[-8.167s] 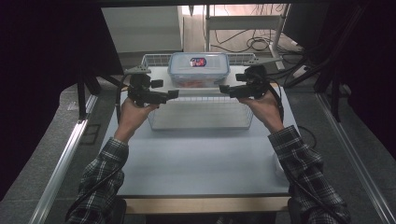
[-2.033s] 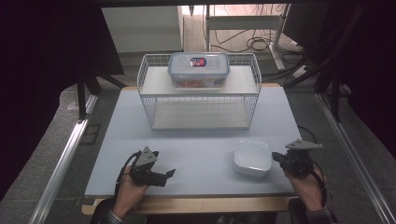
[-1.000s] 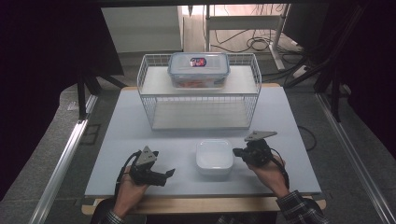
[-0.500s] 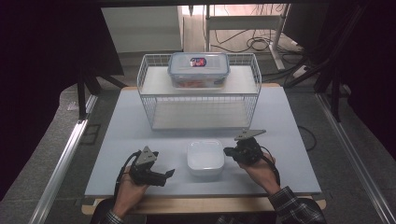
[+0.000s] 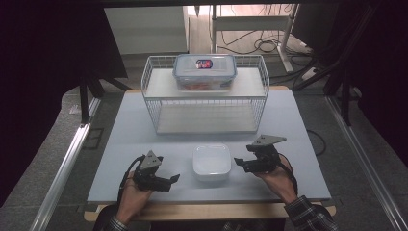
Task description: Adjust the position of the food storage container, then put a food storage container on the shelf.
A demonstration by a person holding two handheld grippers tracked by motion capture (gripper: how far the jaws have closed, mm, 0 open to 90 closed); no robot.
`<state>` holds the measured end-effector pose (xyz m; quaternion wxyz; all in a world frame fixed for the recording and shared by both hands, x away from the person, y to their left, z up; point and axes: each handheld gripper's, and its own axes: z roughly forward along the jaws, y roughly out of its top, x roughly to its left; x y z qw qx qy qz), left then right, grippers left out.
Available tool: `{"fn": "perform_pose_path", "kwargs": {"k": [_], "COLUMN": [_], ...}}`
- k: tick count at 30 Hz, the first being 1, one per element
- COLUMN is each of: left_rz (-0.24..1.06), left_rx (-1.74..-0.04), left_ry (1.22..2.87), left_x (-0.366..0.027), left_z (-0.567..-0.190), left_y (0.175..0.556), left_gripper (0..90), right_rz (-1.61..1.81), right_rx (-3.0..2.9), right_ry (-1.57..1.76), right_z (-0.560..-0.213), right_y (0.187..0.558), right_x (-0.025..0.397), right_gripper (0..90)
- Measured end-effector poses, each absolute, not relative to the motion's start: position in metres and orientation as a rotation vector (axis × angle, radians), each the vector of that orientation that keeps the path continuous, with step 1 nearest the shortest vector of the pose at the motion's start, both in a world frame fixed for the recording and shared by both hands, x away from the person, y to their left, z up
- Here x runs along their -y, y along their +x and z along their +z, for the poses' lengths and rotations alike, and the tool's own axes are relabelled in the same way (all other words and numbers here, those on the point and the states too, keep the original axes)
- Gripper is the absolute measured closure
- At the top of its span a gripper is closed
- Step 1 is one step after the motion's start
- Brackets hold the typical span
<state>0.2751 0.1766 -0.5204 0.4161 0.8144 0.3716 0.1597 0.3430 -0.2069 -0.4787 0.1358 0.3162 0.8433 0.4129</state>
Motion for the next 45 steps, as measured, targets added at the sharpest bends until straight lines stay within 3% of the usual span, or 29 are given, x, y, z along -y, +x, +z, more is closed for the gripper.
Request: {"fn": "perform_pose_path", "kwargs": {"k": [8, 21, 23, 35, 45], "left_rz": [0.413, 0.370, 0.352, 0.266, 0.254], "left_rx": [-0.945, -0.963, -0.955, -0.915, -0.876], "left_ry": [2.040, 2.017, 2.016, 2.011, 2.005], "left_x": [-0.180, -0.179, -0.174, -0.153, -0.139], "left_z": [-0.521, -0.515, -0.511, -0.496, -0.491], "left_y": [0.276, 0.280, 0.283, 0.296, 0.307], "left_gripper": [6.6, 6.4, 5.9, 3.6, 11.5], "right_rz": [1.165, 1.219, 1.207, 1.237, 1.219], "right_rx": [-2.471, -2.462, -2.457, -2.461, -2.481], "right_ry": [0.873, 0.866, 0.849, 0.861, 0.883], "right_z": [-0.486, -0.480, -0.478, -0.473, -0.469], "right_y": [0.340, 0.341, 0.339, 0.340, 0.342], "right_x": [0.207, 0.206, 0.201, 0.188, 0.181], "right_gripper": [11.0, 6.2, 1.9, 0.0, 6.9]}}
